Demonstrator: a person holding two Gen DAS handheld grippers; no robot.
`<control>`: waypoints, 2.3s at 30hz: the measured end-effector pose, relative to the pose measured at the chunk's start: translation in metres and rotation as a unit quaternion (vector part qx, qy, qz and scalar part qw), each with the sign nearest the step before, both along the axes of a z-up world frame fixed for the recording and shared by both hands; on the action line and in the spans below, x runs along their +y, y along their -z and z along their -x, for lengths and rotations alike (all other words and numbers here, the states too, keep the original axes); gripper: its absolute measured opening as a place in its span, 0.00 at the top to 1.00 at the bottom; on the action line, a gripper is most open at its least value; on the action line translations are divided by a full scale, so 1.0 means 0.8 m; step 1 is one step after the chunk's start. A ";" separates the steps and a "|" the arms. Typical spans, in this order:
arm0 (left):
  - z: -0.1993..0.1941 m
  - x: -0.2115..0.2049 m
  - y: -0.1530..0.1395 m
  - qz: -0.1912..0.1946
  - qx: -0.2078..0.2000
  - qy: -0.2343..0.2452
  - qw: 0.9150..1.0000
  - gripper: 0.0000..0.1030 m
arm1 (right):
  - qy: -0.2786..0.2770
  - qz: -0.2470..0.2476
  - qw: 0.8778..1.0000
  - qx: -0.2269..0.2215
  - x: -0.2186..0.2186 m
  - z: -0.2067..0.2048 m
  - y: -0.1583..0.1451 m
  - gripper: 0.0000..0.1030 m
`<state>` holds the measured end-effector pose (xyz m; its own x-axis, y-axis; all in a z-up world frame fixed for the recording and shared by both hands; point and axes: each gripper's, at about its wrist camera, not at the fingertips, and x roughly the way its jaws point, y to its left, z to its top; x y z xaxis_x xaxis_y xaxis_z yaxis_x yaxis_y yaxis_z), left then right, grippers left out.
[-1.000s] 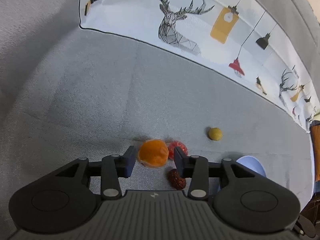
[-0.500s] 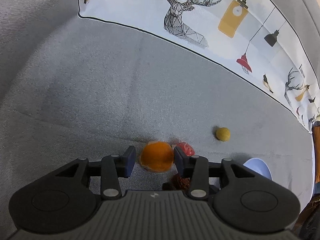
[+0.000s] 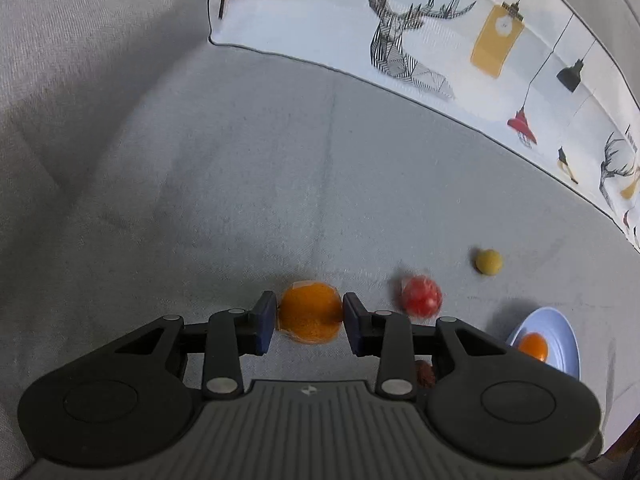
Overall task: Organize fruits
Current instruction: 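Grasp a plastic-wrapped orange with the left tool while the right tool grasps another dark date, then carry the wrapped orange in the left tool while the right tool carries the date over the plate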
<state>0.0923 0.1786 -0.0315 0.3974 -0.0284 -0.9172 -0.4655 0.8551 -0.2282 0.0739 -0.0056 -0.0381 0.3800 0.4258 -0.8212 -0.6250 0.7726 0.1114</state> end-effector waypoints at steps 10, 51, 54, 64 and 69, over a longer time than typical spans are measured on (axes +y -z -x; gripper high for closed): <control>-0.006 0.001 0.003 -0.004 -0.003 0.001 1.000 0.61 | -0.003 -0.001 1.000 -0.015 -0.002 0.002 -0.005 0.79; 0.068 -0.156 -0.081 -0.090 -0.192 0.145 0.966 0.61 | 0.177 -0.095 0.975 -0.094 -0.236 0.006 -0.103 0.79; 0.066 -0.158 -0.080 -0.091 -0.191 0.149 0.966 0.61 | 0.185 -0.094 0.974 -0.094 -0.241 0.005 -0.102 0.79; 0.060 -0.162 -0.077 -0.090 -0.190 0.153 0.966 0.61 | 0.201 -0.085 0.971 -0.095 -0.248 0.003 -0.100 0.79; 0.058 -0.163 -0.076 -0.088 -0.189 0.155 0.966 0.61 | 0.204 -0.083 0.971 -0.094 -0.247 0.002 -0.098 0.79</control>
